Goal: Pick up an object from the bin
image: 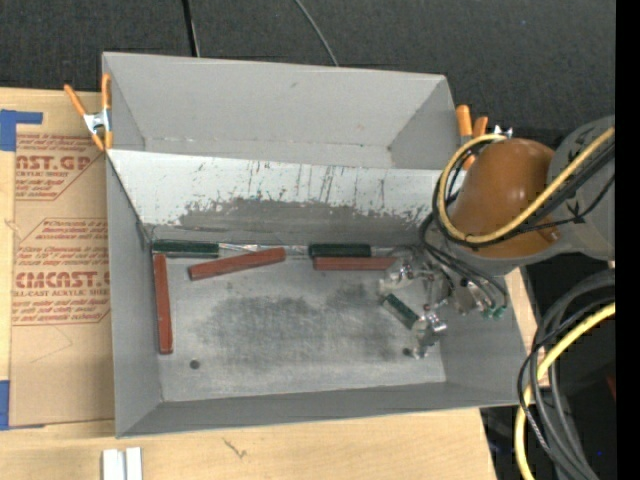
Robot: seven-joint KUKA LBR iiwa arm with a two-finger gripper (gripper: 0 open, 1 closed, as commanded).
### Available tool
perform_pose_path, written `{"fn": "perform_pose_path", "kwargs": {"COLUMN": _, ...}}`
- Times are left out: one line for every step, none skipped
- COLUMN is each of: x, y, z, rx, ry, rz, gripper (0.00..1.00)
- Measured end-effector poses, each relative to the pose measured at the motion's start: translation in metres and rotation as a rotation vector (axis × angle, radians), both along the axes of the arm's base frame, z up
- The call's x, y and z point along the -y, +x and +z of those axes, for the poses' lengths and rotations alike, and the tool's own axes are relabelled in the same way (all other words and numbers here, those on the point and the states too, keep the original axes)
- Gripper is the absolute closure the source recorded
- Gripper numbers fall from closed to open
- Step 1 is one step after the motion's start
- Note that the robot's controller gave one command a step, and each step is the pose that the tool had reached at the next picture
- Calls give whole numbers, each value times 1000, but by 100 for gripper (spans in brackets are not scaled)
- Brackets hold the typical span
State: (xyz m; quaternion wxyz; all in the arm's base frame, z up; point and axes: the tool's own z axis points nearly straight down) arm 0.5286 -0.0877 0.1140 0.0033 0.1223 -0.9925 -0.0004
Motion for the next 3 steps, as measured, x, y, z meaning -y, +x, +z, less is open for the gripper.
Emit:
{"fn": "perform_pose_path", "kwargs": {"x": 39, "y": 42, "z": -40, "rx": 11, "ry": 3, "rz": 66, "gripper": 100}}
{"fn": "perform_pose_path", "kwargs": {"x": 39, "y": 42, "z": -40, "rx": 11, "ry": 3, "rz": 66, "gripper": 100}}
{"fn": "perform_pose_path", "kwargs": {"x": 49, "y": 55, "z": 111, "rx": 13, "ry": 0, "rz": 72, "gripper": 100}}
